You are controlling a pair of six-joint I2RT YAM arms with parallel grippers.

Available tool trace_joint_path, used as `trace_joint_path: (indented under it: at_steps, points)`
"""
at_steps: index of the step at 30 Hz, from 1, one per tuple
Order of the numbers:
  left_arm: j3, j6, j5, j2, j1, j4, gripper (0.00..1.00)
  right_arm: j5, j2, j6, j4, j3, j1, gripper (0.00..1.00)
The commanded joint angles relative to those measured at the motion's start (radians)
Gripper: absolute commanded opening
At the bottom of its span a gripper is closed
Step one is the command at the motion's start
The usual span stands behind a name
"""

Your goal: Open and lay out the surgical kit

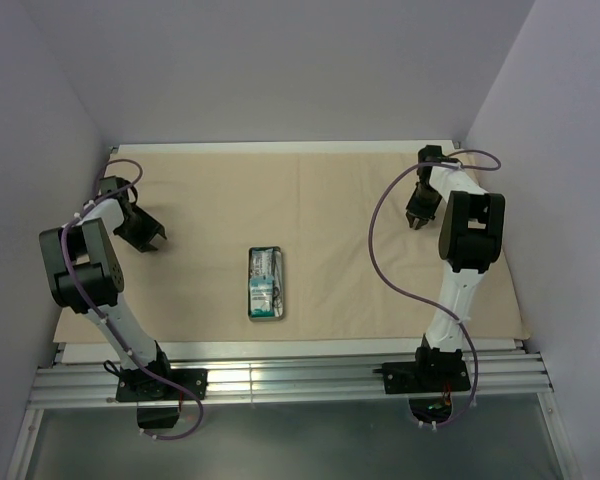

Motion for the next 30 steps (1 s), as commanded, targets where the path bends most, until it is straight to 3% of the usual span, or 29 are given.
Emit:
trace_joint_path:
  at_steps: [1, 10, 30]
  points:
    - [-0.018, 0.04, -0.14, 0.04, 0.035, -0.092, 0.49, 0.052, -0.012, -0.013, -0.032, 0.007, -0.008, 0.25]
    - [0.025, 0.081, -0.164, 0.034, 0.078, -0.118, 0.49, -0.098, -0.069, -0.064, 0.04, -0.085, 0.037, 0.29]
    - [0.095, 0.158, -0.193, 0.068, 0.175, -0.158, 0.5, -0.172, -0.087, -0.066, 0.052, -0.103, 0.074, 0.39]
